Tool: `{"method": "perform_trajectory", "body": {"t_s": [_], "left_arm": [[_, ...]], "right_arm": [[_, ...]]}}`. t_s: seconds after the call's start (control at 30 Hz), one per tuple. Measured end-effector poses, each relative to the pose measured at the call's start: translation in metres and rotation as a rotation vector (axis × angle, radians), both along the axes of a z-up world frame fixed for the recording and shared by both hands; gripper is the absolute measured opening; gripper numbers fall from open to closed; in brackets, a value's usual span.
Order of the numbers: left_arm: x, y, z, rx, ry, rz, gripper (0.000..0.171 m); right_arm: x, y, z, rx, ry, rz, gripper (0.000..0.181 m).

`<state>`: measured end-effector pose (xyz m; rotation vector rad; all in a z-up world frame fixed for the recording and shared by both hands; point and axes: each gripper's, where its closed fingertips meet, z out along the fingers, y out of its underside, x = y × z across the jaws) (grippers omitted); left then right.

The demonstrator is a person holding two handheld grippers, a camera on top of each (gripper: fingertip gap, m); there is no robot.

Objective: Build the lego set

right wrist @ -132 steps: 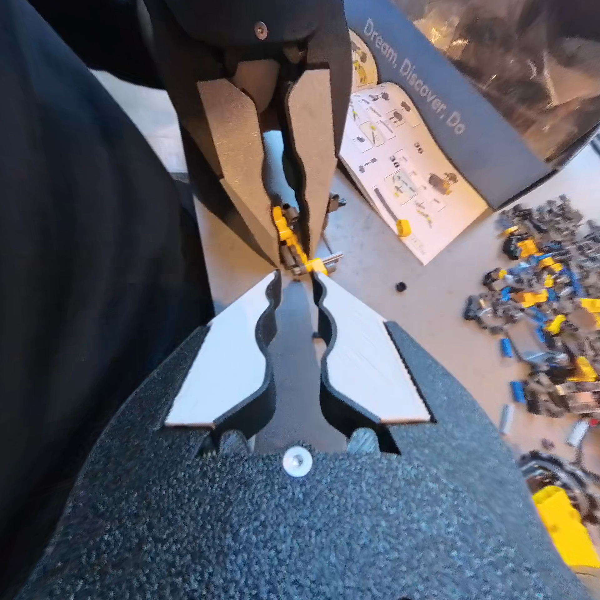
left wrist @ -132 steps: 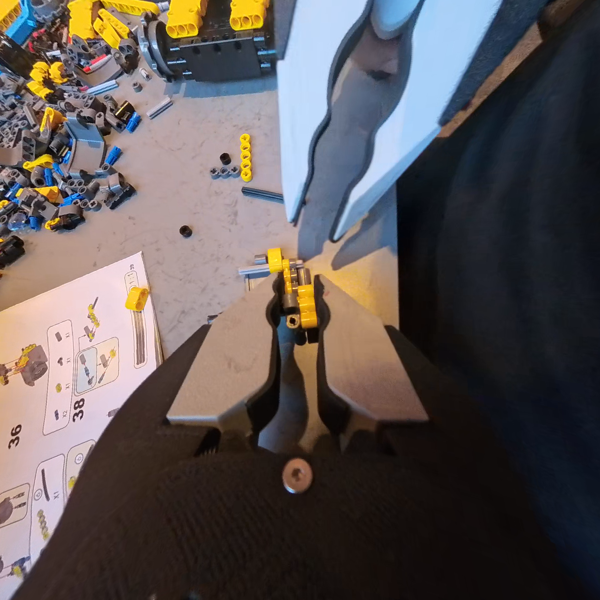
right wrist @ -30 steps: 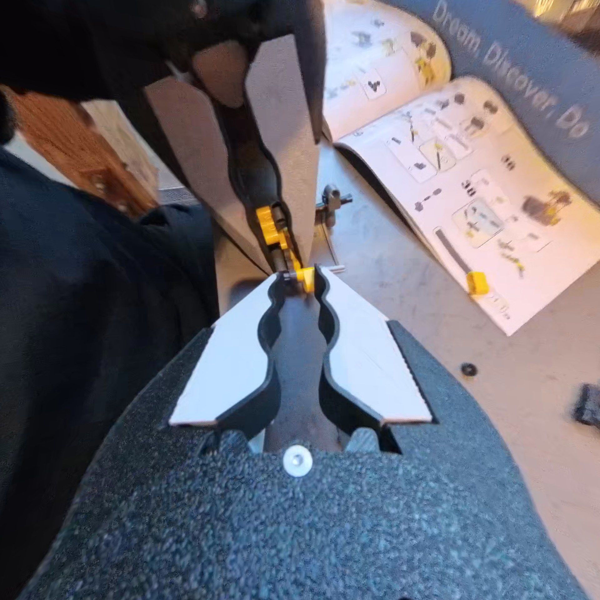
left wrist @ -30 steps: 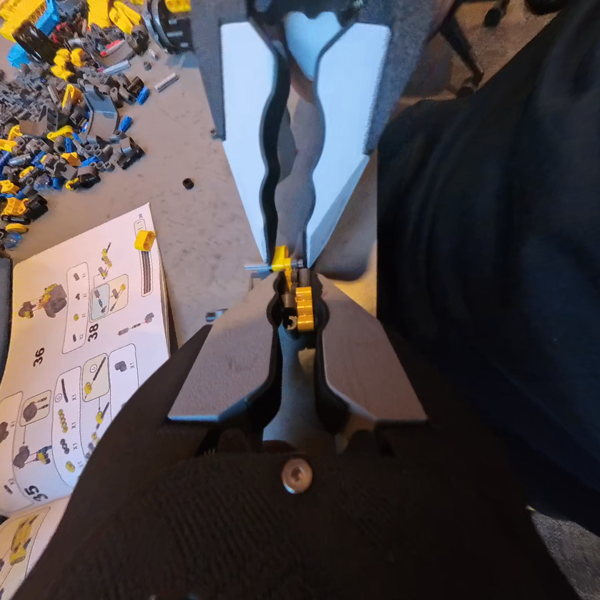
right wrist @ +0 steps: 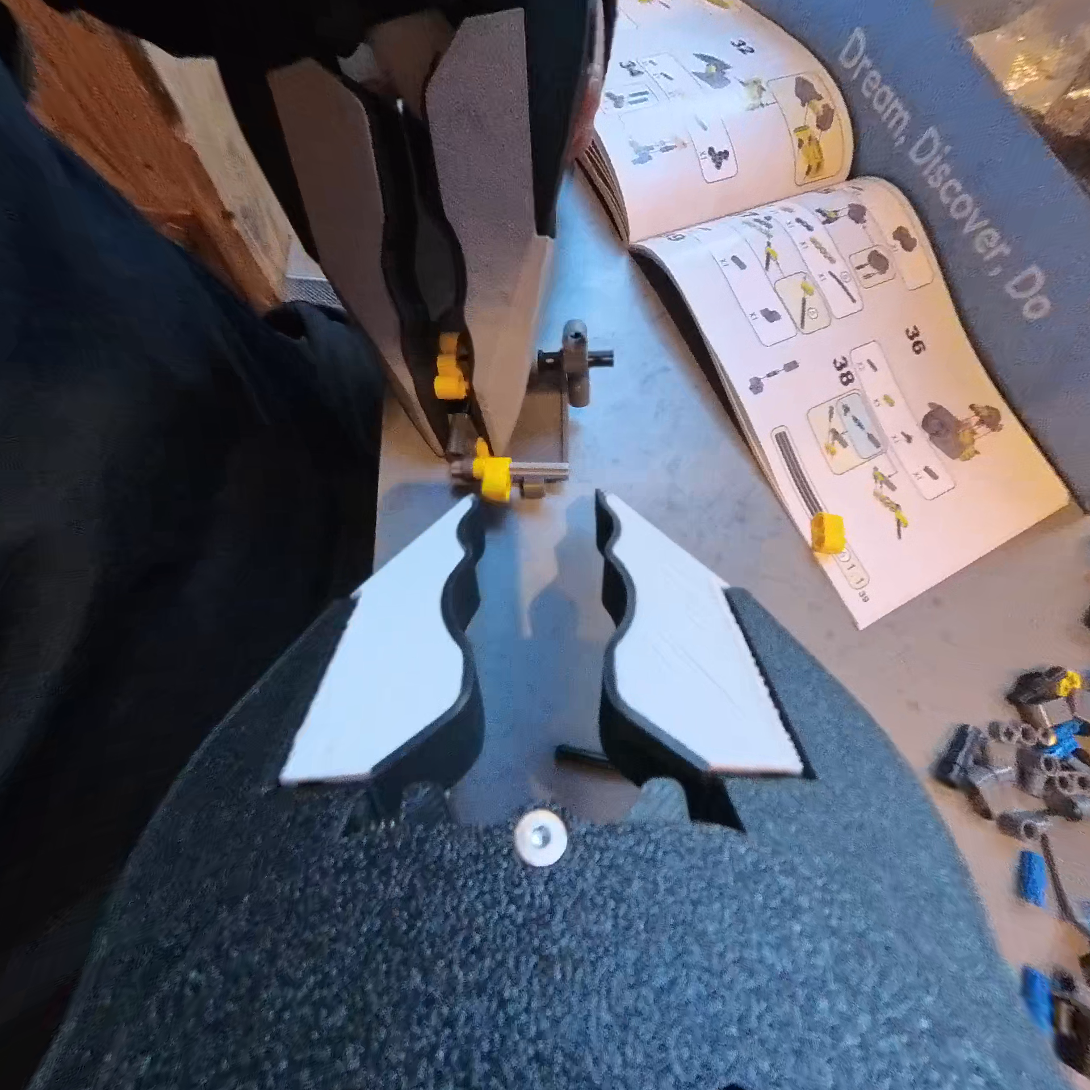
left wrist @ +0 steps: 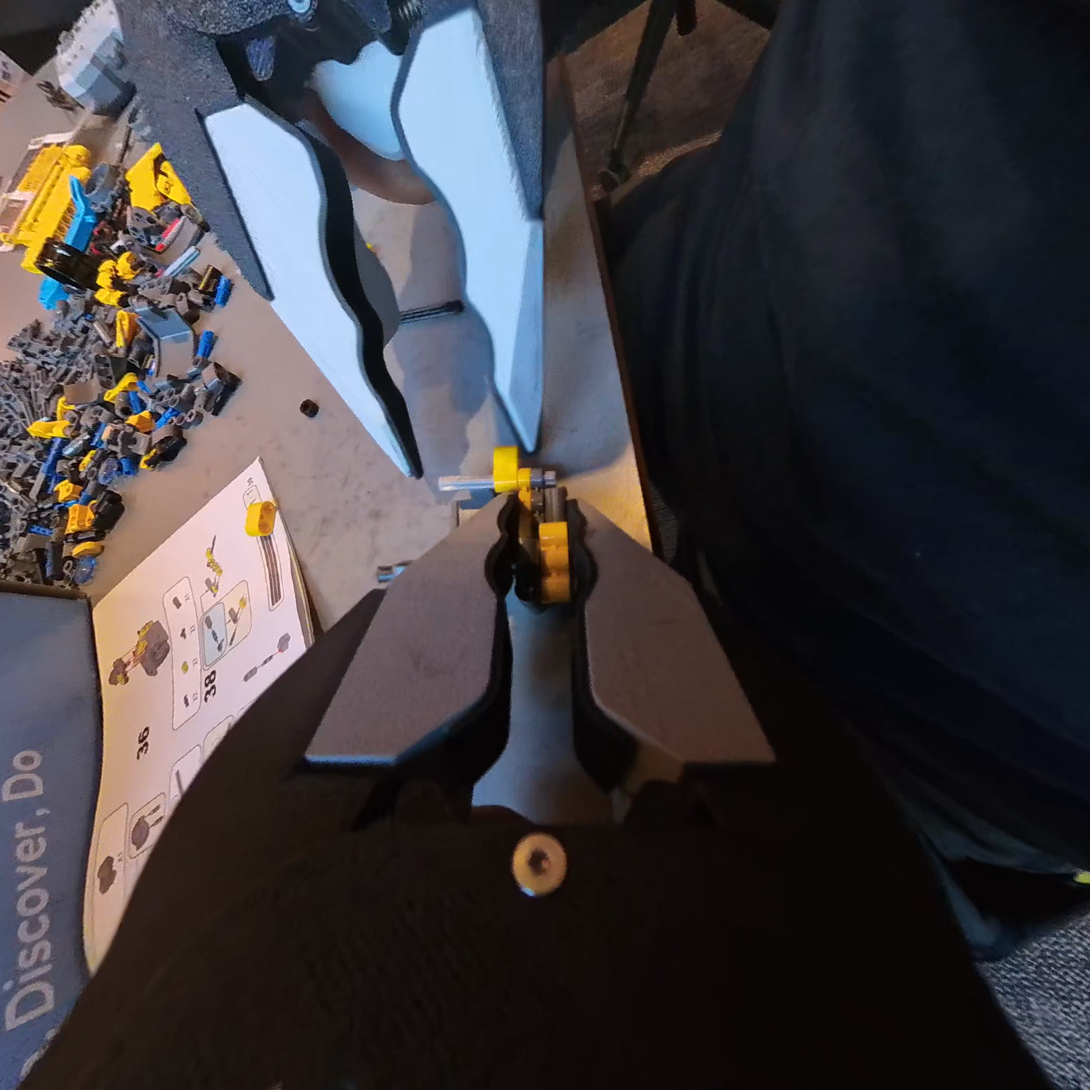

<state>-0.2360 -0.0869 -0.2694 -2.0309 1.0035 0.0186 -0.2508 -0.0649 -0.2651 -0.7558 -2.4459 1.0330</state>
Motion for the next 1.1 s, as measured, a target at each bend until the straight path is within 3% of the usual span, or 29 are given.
{"method": "perform_trajectory", "body": {"t_s": [0.17, 0.47, 0.6, 0.8, 0.93, 1.1], "left_arm": [[0.001, -0.001, -0.001, -0.045, -0.046, 0.011, 0.015], [0.001, 0.0, -0.003, -0.137, -0.102, 0.083, 0.015], [-0.001, -0.001, -0.002, -0.102, 0.018, 0.083, 0.016], [-0.013, 0.0, -0.002, -0.064, 0.012, 0.098, 0.016], [-0.017, 0.005, 0.003, -0.026, -0.059, 0.14, 0.016], [-0.029, 0.01, 0.034, 0.098, -0.25, 0.221, 0.014]], "right_arm": [[0.004, -0.008, -0.005, 0.098, 0.077, 0.041, 0.017], [0.001, -0.01, -0.005, 0.127, 0.118, -0.004, 0.013], [0.001, -0.011, -0.004, 0.039, 0.027, -0.043, 0.006], [-0.01, -0.011, -0.003, -0.028, -0.039, -0.116, 0.006], [-0.015, -0.009, 0.001, -0.104, -0.075, -0.14, 0.006], [-0.028, 0.003, 0.031, -0.3, -0.006, -0.182, 0.01]]}}
